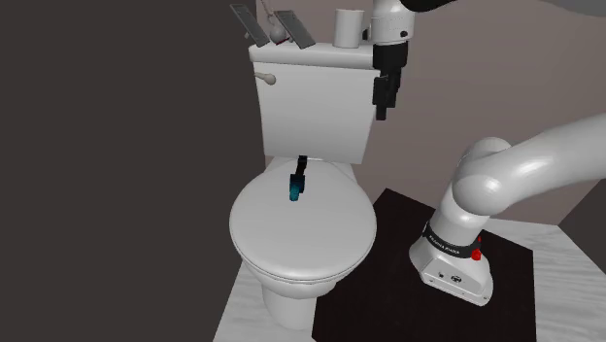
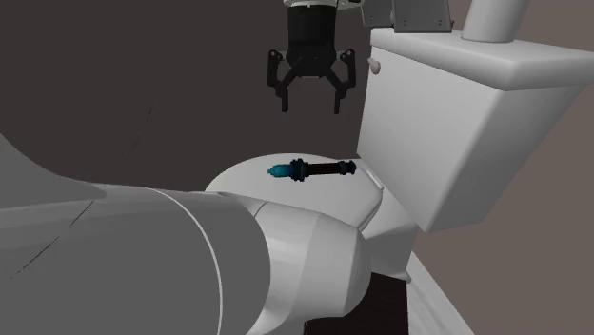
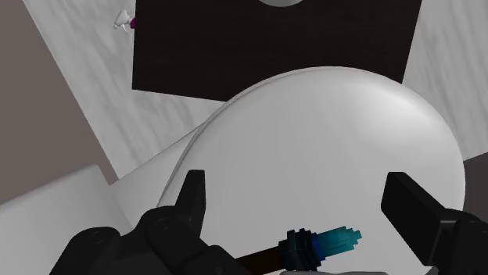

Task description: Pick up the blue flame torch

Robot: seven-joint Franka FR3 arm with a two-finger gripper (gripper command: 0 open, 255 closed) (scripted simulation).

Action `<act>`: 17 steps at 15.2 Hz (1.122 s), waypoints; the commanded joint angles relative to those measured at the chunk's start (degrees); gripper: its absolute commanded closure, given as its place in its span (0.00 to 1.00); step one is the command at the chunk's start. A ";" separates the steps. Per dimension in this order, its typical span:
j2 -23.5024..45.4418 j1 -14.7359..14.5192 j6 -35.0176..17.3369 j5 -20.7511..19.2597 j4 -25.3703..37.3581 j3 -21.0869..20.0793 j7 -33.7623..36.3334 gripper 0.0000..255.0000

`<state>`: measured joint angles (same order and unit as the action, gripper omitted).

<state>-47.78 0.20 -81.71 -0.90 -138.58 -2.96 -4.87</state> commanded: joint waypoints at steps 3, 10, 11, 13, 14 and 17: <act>1.67 1.04 -3.80 2.11 -1.84 -1.88 5.18 0.00; 10.76 4.69 -18.24 8.16 -5.55 -8.28 22.33 0.00; 12.44 5.20 -20.39 8.79 -5.73 -9.11 24.70 0.00; 16.04 6.34 -24.70 9.86 -5.83 -10.76 29.38 0.00; 17.94 6.93 -26.85 10.28 -5.75 -11.53 31.71 0.00; 24.00 8.79 -33.21 11.02 -5.04 -13.70 38.68 0.00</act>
<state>-26.25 8.18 -112.32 10.01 -143.96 -16.01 31.38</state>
